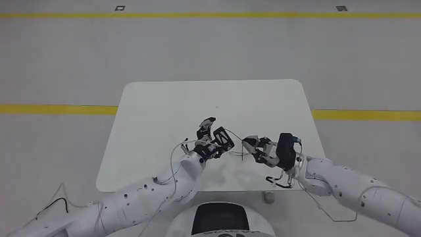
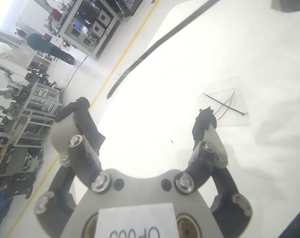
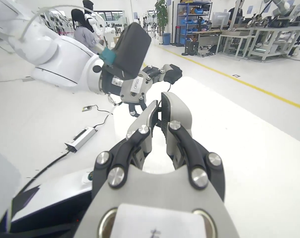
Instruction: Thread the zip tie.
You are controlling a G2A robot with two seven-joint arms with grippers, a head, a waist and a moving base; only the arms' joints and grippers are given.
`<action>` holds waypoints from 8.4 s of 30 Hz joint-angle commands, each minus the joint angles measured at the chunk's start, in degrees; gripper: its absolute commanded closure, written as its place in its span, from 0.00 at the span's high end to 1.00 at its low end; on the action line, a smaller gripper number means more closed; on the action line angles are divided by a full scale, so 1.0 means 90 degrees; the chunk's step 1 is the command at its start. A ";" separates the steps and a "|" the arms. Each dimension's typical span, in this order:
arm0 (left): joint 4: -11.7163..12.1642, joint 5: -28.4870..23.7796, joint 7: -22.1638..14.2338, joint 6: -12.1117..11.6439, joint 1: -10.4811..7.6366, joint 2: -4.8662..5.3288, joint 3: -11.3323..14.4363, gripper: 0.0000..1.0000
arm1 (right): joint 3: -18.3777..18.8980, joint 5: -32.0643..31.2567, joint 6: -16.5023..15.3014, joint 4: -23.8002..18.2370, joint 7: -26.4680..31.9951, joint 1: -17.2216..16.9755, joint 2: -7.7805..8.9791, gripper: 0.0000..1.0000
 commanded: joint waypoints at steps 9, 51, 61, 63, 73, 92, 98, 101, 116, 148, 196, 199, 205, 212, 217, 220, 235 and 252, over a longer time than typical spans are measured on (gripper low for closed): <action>0.0000 0.0000 0.0000 0.0000 0.0000 0.0000 0.0000 1.00 | 0.0000 0.0786 0.0000 -0.0647 0.0337 -0.0105 0.0460 0.00; 0.0000 0.0000 0.0000 0.0000 0.0000 0.0000 0.0000 1.00 | 0.0075 0.1277 0.0000 -0.0711 0.0591 -0.0254 0.0510 0.00; 0.0000 0.0000 0.0000 0.0000 0.0000 0.0000 0.0000 1.00 | 0.0000 0.1656 0.0000 -0.0932 0.0538 -0.0219 0.0778 0.00; 0.0000 0.0000 0.0000 0.0000 0.0000 0.0000 0.0000 1.00 | 0.0000 0.1725 0.0000 -0.0971 0.0611 -0.0199 0.0822 0.00; 0.0000 0.0000 0.0000 0.0000 0.0000 0.0000 0.0000 1.00 | 0.0000 0.1944 0.0000 -0.1005 0.0940 -0.0063 0.0918 0.00; 0.0000 0.0000 0.0000 0.0000 0.0000 0.0000 0.0000 1.00 | 0.0000 0.1944 0.0000 -0.1005 0.0940 -0.0063 0.0918 0.00; 0.0000 0.0000 0.0000 0.0000 0.0000 0.0000 0.0000 1.00 | 0.0000 0.1944 0.0000 -0.1005 0.0940 -0.0063 0.0918 0.00; 0.0014 -0.0105 0.0149 -0.0244 -0.0024 0.0015 -0.0156 1.00 | 0.0000 0.1944 0.0000 -0.1005 0.0940 -0.0063 0.0918 0.00; 0.0116 0.0000 0.2817 -0.2130 0.0952 0.1017 -0.2149 1.00 | 0.0000 0.1944 0.0000 -0.1005 0.0940 -0.0063 0.0918 0.00; 0.0149 -0.0155 0.4141 -0.2909 0.1652 0.1394 -0.2993 1.00 | 0.0235 0.3706 0.0000 -0.1950 0.3695 0.0715 0.1001 0.00; 0.0149 -0.0155 0.4141 -0.2909 0.1652 0.1394 -0.2993 1.00 | 0.5870 0.8254 0.0000 -0.0465 1.1349 -0.2283 -0.1013 0.00; 0.0149 -0.0155 0.4141 -0.2909 0.1652 0.1394 -0.2993 1.00 | 0.6482 0.8474 0.0000 -0.0163 1.2216 -0.2526 -0.1396 0.00; 0.0149 -0.0155 0.4141 -0.2909 0.1652 0.1394 -0.2993 1.00 | 0.7300 0.8492 0.0000 0.0219 1.3315 -0.2771 -0.2111 0.00; 0.0149 -0.0155 0.4141 -0.2909 0.1652 0.1394 -0.2993 1.00 | 0.7300 0.8492 0.0000 0.0219 1.3315 -0.2771 -0.2111 0.00; 0.0112 0.0000 0.4232 -0.2974 0.1590 0.1357 -0.2892 1.00 | 0.7229 0.8603 0.0078 0.0318 1.3315 -0.2809 -0.2122 0.00; 0.0202 0.0000 0.4601 -0.2928 0.1247 0.1321 -0.2569 1.00 | 0.6965 0.8953 0.0092 0.0752 1.3493 -0.2662 -0.2138 0.00; 0.0887 0.0000 0.5425 -0.2234 -0.0530 0.1382 -0.0412 1.00 | 0.5857 0.9922 0.0000 0.1623 1.3493 -0.2004 -0.1997 0.00; 0.1306 0.0000 0.5143 -0.1565 -0.1977 0.1386 0.1211 1.00 | 0.4909 1.0518 0.0698 0.2427 1.3493 -0.1445 -0.2134 0.00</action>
